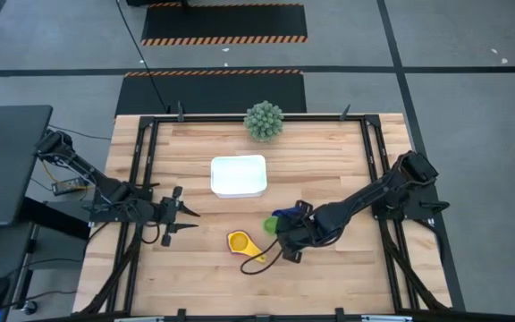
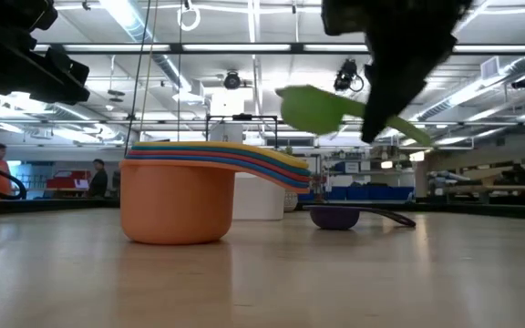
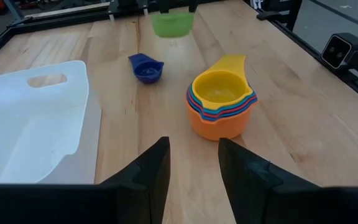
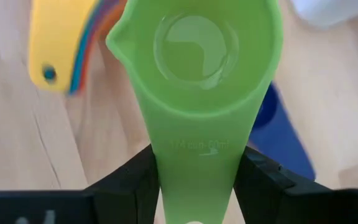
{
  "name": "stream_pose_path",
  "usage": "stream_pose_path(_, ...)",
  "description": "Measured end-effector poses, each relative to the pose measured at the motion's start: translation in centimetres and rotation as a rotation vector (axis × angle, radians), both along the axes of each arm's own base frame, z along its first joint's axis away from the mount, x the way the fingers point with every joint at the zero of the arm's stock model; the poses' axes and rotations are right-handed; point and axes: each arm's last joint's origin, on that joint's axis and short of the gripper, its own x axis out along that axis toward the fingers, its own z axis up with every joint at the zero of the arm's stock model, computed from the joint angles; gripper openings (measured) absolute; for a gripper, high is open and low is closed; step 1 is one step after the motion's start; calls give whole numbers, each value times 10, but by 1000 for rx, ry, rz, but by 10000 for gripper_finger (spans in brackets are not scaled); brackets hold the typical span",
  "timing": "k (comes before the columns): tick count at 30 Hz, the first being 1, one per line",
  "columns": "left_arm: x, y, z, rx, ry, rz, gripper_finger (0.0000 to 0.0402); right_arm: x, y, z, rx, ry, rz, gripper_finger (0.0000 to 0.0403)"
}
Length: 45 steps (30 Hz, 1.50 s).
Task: Nest measuring cups in basket
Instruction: Stack the green measuring cup on the top of the yellow measuring cup
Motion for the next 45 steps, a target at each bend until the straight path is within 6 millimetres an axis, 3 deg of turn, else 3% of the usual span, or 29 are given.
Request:
stream_pose_path(5,0,0,0,-3,0,8,144,15,1,16,26,-64,-40,182)
stream_pose_path(12,0,0,0,-17,1,19,144,52,16,25,-8,25,-66,182)
stream_pose_path(19,2,-4,-5,-83,63,-40,146,84,29,34,14,-12,-95,183)
stream_pose_path(25,13,-14,-14,-98,109,-112,197,102,37,27,39,-14,-90,183)
stream_pose_path(32,27,-24,-27,-125,124,-91,267,106,41,20,63,20,-82,183)
stream_pose_path(45,57,-35,-57,-216,89,9,271,104,39,19,22,58,-15,183)
